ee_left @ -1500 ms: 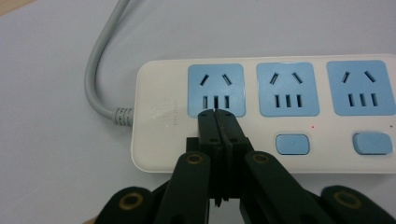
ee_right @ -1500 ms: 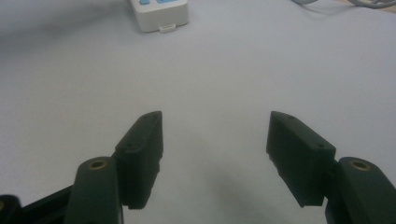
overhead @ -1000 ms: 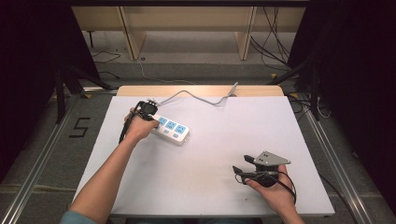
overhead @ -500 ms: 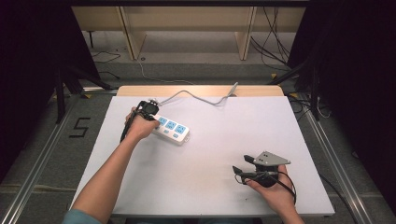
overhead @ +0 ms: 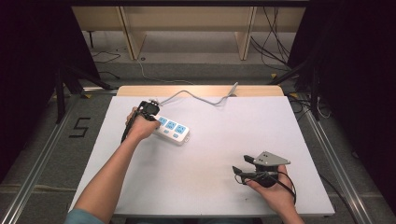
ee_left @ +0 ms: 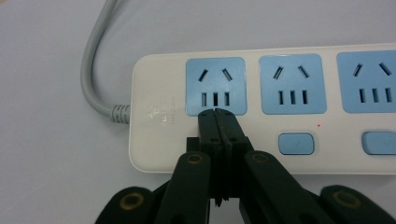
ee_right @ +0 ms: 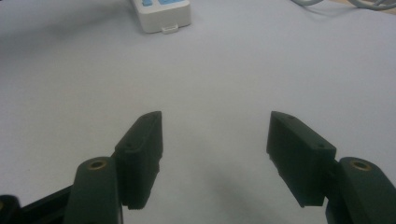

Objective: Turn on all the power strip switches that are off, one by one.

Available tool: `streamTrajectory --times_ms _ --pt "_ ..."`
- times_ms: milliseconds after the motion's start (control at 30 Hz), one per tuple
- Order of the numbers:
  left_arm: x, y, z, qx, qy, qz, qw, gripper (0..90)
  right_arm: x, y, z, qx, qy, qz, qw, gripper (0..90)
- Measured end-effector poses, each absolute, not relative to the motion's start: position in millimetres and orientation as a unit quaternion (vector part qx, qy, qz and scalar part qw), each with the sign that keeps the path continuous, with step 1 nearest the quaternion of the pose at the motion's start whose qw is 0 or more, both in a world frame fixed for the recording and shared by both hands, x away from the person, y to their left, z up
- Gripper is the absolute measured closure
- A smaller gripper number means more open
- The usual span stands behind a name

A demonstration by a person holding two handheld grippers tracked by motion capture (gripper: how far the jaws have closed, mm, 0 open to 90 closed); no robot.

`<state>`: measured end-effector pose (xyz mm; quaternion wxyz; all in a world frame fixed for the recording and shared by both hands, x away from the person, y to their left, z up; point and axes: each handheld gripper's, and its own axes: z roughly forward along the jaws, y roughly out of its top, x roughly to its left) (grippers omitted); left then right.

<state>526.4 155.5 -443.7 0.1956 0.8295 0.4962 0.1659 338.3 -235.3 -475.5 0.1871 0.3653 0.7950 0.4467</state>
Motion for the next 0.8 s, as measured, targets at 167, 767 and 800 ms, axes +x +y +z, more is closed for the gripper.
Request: streamTrajectory --times_ms 167,767,800 --pt "527.0 155.6 -443.4 0.829 0.497 0.165 0.195 89.9 338.9 -235.7 -476.0 0.366 0.795 0.447 0.187 37.1" --pt "527.2 156.5 -443.6 0.828 0.497 0.163 0.201 89.9 338.8 -235.9 -475.6 0.366 0.794 0.447 0.188 37.1" --pt "527.3 156.6 -443.6 0.828 0.498 0.163 0.201 89.9 338.7 -236.0 -475.5 0.365 0.795 0.447 0.188 37.1"
